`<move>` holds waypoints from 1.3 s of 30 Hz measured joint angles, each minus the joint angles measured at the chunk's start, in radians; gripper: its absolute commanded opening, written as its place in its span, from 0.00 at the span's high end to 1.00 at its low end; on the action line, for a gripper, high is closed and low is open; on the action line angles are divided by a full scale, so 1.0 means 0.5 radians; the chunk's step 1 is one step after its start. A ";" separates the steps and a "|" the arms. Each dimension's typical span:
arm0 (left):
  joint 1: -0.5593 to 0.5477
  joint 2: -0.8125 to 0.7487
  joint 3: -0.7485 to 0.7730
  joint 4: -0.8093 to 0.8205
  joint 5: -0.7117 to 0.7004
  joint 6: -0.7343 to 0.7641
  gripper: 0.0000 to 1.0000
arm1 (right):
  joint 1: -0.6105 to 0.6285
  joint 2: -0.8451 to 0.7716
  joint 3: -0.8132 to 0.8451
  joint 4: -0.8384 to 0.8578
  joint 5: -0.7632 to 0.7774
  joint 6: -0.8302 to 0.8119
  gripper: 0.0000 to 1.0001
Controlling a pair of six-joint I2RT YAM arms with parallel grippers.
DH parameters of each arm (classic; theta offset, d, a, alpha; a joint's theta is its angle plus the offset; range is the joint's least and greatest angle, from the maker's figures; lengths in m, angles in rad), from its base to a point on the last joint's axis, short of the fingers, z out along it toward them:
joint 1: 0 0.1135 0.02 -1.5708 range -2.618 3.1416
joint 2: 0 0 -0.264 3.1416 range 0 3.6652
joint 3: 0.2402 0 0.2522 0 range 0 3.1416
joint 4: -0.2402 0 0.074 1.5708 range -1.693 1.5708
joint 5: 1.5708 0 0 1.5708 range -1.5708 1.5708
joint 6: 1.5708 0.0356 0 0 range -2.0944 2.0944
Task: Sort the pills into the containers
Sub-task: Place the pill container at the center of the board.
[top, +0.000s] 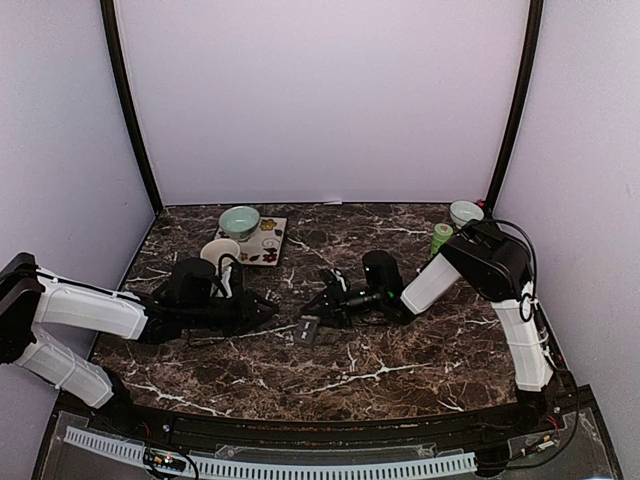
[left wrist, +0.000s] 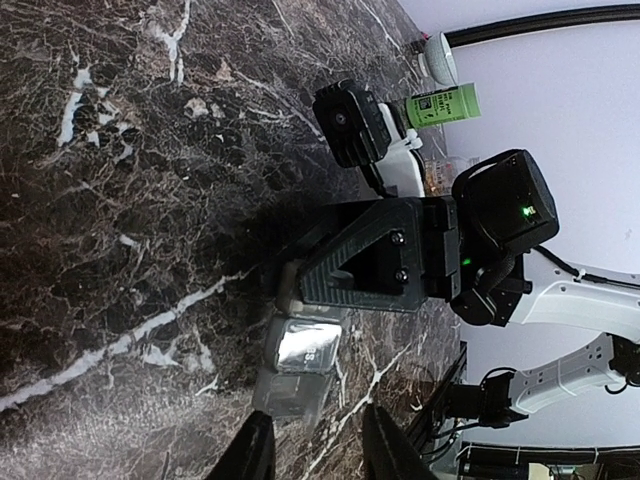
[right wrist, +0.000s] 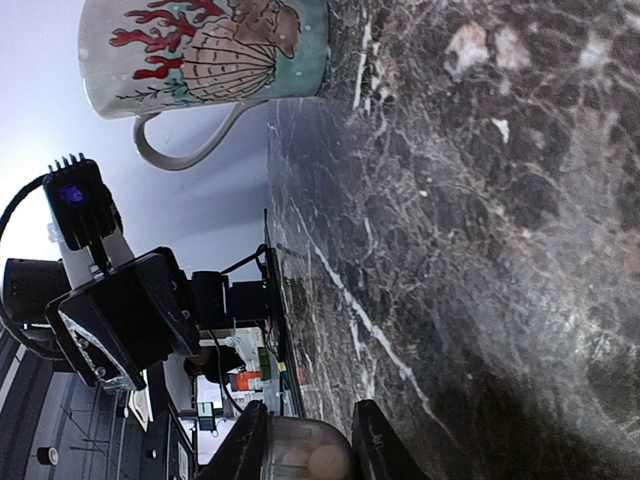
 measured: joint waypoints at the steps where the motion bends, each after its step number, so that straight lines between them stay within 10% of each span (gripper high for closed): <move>1: -0.008 0.000 -0.001 -0.011 -0.007 0.002 0.66 | 0.000 0.002 0.000 -0.029 0.001 -0.031 0.68; 39: -0.079 -0.002 -0.006 -0.082 -0.089 0.031 0.67 | -0.003 -0.288 0.284 -1.303 0.593 -1.176 0.27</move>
